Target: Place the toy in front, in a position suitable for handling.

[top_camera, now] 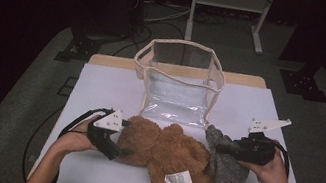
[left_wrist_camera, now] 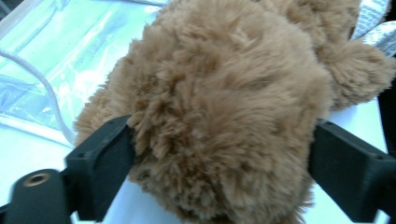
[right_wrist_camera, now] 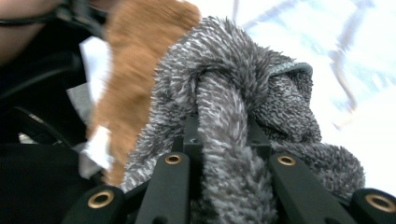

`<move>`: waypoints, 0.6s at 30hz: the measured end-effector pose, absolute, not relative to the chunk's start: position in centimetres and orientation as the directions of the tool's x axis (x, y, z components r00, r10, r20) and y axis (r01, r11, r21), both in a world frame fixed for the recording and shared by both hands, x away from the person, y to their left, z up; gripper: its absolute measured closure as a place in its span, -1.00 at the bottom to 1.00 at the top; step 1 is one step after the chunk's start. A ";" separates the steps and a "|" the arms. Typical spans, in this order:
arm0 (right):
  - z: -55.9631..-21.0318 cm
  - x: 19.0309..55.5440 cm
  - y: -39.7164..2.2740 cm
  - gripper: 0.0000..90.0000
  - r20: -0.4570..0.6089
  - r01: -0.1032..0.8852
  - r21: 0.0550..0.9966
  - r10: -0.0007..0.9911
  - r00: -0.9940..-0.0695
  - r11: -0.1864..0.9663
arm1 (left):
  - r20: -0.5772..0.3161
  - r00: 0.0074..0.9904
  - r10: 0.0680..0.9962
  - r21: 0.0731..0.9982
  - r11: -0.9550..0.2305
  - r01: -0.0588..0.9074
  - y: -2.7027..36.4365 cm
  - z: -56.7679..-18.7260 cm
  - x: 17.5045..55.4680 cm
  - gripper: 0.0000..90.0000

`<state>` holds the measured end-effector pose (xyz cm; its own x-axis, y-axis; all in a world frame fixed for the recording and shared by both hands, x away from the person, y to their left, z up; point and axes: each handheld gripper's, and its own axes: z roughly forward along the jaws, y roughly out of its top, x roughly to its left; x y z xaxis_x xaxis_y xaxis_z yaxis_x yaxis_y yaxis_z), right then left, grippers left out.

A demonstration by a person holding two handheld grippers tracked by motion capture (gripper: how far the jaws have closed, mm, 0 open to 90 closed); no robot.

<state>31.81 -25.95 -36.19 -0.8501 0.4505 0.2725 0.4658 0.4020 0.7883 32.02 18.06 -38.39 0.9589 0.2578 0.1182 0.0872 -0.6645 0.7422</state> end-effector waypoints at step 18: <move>-37.4 30.2 -23.0 0.68 0.272 0.440 0.764 0.382 -0.883 0.473 | 0.096 0.968 0.230 0.739 -0.668 0.086 16.8 -39.2 32.9 -0.94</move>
<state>30.15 -23.03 -37.40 -0.8832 0.3821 0.2720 0.4397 0.4726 0.7638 32.95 16.75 -39.19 0.9685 0.2301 0.0958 0.0857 -0.6684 0.7389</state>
